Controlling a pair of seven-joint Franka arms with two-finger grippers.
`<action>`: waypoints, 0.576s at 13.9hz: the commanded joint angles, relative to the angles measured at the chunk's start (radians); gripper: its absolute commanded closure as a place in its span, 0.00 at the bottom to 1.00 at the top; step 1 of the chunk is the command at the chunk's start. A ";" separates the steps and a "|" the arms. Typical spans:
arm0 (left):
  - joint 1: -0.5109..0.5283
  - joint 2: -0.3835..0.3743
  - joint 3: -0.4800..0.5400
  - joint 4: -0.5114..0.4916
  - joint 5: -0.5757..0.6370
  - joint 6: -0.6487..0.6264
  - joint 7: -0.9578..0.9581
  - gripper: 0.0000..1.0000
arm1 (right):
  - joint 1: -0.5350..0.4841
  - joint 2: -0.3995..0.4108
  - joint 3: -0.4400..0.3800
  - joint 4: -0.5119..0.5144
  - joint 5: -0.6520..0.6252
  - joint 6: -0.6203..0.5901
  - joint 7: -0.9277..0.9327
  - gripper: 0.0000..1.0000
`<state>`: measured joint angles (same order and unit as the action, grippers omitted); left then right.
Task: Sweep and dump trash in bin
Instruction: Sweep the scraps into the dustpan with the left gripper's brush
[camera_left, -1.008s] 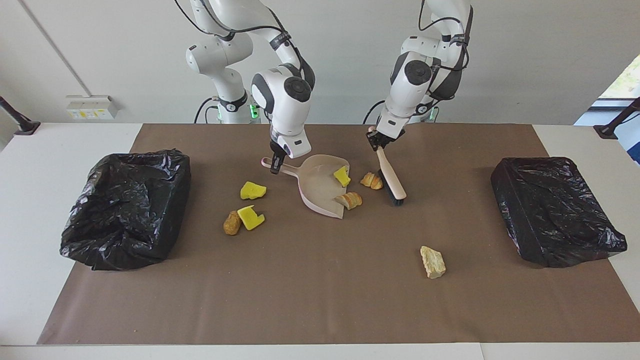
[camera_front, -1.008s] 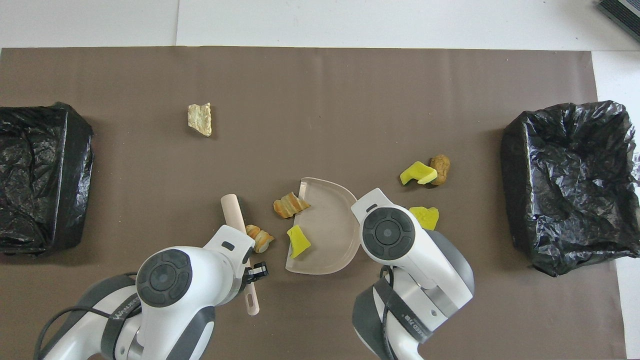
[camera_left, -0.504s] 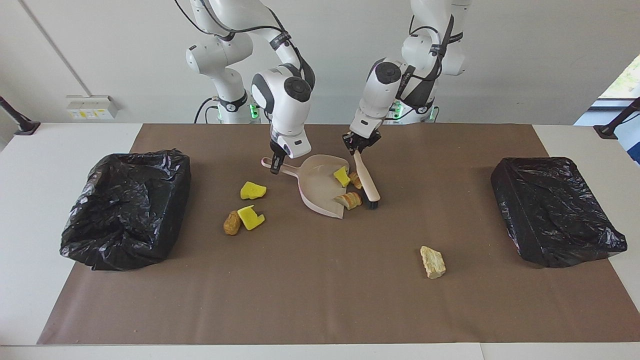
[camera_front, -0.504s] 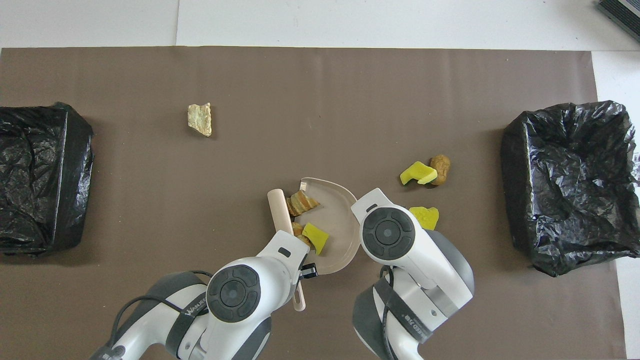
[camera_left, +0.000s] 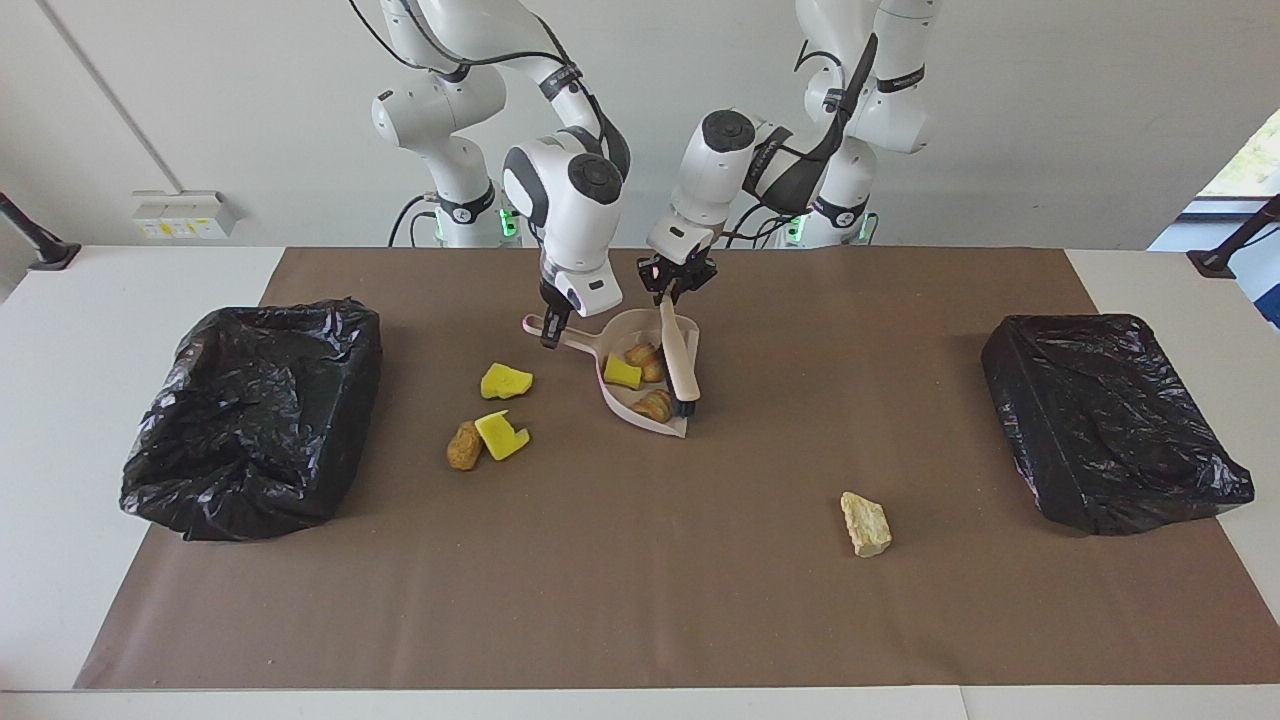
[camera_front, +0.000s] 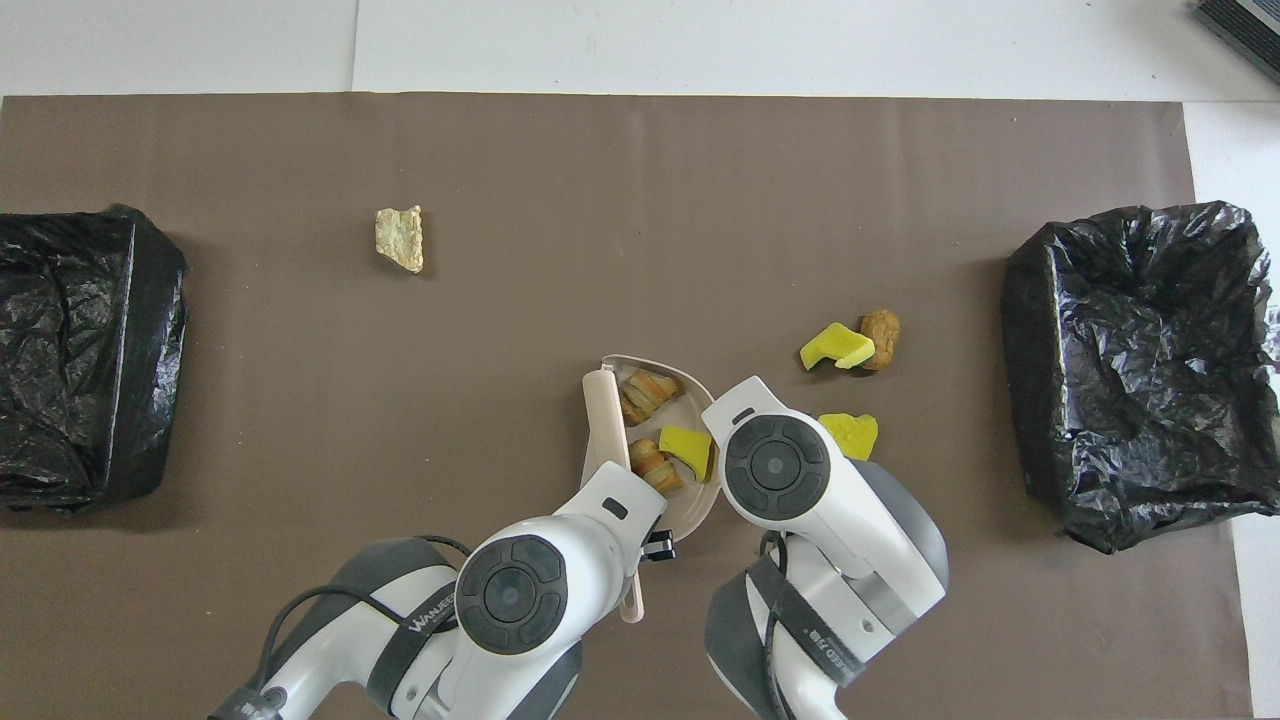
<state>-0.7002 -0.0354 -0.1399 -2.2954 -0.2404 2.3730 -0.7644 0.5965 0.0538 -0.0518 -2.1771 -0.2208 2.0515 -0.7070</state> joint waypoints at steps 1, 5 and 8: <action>0.048 -0.018 0.020 0.054 0.021 -0.116 0.066 1.00 | -0.001 0.006 0.006 -0.006 0.012 0.022 0.011 1.00; 0.212 0.002 0.020 0.096 0.134 -0.176 0.203 1.00 | -0.001 0.006 0.006 -0.006 0.014 0.022 0.011 1.00; 0.358 0.069 0.020 0.190 0.233 -0.225 0.345 1.00 | -0.001 0.006 0.006 -0.006 0.012 0.022 0.012 1.00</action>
<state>-0.4265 -0.0263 -0.1084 -2.1963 -0.0525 2.2112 -0.5141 0.5965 0.0538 -0.0518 -2.1771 -0.2208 2.0515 -0.7069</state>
